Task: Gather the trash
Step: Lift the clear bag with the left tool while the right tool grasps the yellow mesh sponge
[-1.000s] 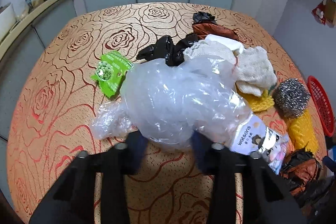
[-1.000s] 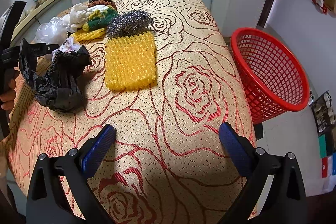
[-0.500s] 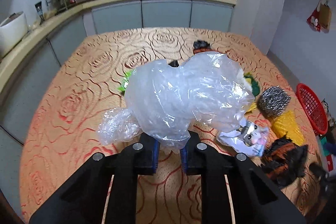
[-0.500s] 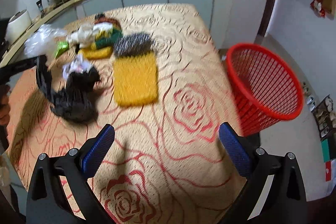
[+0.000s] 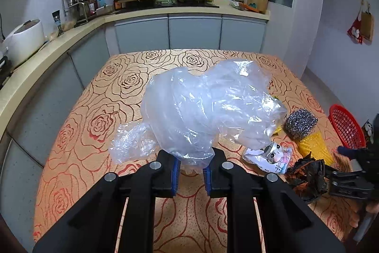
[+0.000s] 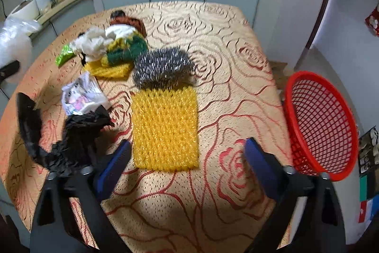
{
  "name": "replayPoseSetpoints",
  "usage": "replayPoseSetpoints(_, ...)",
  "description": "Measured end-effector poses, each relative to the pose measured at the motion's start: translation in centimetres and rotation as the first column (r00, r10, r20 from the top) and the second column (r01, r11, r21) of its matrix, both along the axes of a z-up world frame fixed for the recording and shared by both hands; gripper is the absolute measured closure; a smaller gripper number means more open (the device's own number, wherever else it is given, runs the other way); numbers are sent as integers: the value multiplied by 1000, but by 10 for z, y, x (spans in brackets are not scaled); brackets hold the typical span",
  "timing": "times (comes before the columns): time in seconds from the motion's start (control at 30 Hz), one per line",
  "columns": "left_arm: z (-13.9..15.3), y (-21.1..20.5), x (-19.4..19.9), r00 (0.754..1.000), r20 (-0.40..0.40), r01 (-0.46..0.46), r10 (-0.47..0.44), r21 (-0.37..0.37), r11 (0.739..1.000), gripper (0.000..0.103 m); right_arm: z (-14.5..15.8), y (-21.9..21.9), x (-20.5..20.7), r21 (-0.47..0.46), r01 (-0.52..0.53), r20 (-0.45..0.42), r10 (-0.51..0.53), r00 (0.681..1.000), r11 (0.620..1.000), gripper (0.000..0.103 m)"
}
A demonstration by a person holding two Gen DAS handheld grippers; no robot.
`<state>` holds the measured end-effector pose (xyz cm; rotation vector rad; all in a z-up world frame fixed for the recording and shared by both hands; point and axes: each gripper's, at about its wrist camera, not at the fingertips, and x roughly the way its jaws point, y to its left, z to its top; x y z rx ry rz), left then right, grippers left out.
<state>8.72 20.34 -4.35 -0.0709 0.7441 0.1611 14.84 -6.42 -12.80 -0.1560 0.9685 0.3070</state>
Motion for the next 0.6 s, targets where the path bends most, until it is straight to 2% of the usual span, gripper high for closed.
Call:
replayPoseSetpoints(0.13, 3, 3, -4, 1000, 6, -8, 8, 5, 1000, 88, -5, 4, 0, -6, -7, 6, 7, 1000, 1000, 39)
replayPoseSetpoints(0.2, 3, 2, -5, 1000, 9, -13, 13, 10, 1000, 88, -3, 4, 0, -3, -1, 13, 1, 1000, 1000, 59)
replayPoseSetpoints(0.3, 5, 1, -7, 1000, 14, -15, 15, 23, 1000, 88, -1, 3, -2, 24, -5, 11, 5, 1000, 1000, 72)
replayPoseSetpoints(0.4, 6, -3, -9, 1000, 19, -17, 16, 35, 999, 88, 4, 2, -8, 46, -17, 25, 15, 1000, 999, 81)
replayPoseSetpoints(0.6, 9, -12, -9, 1000, 30, -6, 5, 41, 999, 88, 18, -6, -22, 88, -22, 63, 16, 998, 996, 86)
